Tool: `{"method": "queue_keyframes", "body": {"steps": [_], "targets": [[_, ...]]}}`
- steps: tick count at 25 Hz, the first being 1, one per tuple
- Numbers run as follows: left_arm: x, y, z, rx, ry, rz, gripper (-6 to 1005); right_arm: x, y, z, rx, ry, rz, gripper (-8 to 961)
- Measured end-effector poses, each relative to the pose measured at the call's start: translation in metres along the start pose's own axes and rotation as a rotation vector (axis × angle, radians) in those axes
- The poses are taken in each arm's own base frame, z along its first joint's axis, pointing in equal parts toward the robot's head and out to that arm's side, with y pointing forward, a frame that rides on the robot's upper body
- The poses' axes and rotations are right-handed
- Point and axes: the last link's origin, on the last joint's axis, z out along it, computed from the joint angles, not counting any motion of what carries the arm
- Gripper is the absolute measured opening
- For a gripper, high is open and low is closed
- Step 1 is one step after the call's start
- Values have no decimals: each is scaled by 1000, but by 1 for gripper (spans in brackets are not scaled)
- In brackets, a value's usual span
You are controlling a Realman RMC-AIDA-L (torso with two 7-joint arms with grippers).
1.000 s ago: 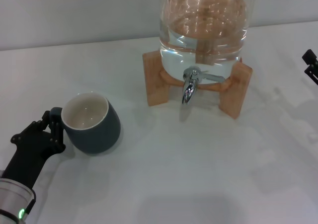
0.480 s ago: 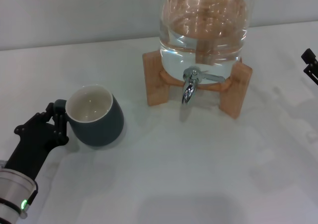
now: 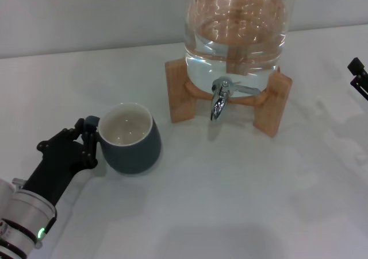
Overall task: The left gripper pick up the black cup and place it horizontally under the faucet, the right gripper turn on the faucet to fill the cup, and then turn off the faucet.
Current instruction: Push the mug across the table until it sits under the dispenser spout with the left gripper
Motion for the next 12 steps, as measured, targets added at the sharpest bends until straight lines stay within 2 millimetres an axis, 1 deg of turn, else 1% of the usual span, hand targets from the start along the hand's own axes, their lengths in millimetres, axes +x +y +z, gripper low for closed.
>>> {"method": "queue_keyframes", "body": {"steps": [12], "targets": [[2,13,11,-104,-27,69,137,0,0,1,-3,-2,-3,871]]}}
